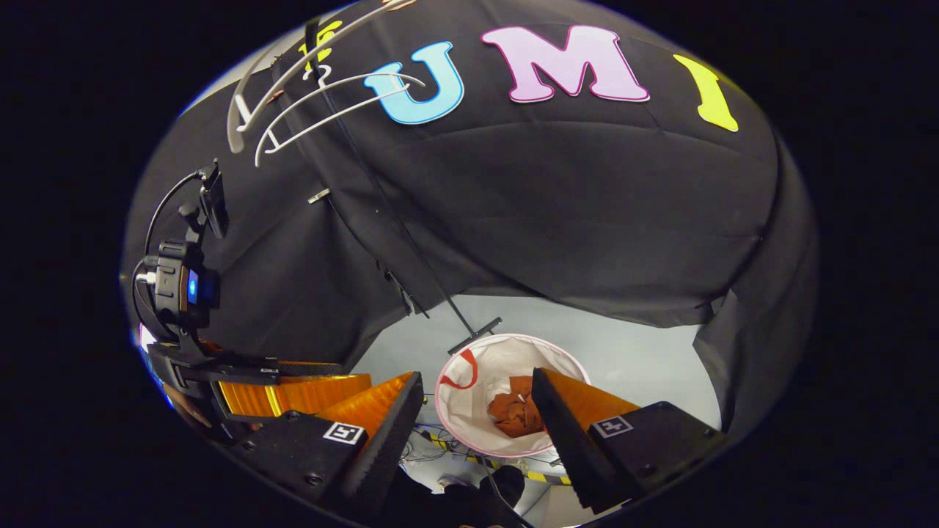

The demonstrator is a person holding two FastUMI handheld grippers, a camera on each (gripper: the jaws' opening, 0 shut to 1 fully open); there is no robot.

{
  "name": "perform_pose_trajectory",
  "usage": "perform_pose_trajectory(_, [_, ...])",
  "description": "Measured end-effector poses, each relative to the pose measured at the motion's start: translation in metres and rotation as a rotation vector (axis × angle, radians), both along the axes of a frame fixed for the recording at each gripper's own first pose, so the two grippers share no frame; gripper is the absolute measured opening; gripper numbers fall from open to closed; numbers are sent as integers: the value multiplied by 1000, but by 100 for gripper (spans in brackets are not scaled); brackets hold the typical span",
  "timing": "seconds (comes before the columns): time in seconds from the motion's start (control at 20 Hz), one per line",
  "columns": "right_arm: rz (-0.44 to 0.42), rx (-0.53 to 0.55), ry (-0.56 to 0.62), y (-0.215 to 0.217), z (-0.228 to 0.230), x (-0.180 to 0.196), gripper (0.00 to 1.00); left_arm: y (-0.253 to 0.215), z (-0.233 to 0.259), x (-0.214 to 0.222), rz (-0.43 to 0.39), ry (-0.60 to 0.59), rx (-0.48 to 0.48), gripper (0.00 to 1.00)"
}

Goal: Grasp the clothes on the hanger with both hands and then place them into the laundry hamper below.

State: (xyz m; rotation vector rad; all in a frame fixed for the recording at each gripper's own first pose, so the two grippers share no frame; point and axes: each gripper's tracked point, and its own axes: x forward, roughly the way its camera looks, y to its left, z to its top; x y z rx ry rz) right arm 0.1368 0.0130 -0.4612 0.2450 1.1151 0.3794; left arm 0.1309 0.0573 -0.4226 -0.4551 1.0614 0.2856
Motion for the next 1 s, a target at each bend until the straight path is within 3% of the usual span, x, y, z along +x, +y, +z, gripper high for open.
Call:
perform_pose_trajectory(0.35, [-19, -11, -94, 25, 56, -33, 97, -5, 63, -41, -71, -120, 36, 96])
perform_pose_trajectory(0.8, [-140, -18, -328, 63, 175, -96, 96, 7, 188, -120, -199, -378, 166, 96])
perform_pose_trajectory(1.0, [-214, -35, -443, 62, 237, -120, 96, -1, 243, -142, -229, -529, 171, 96])
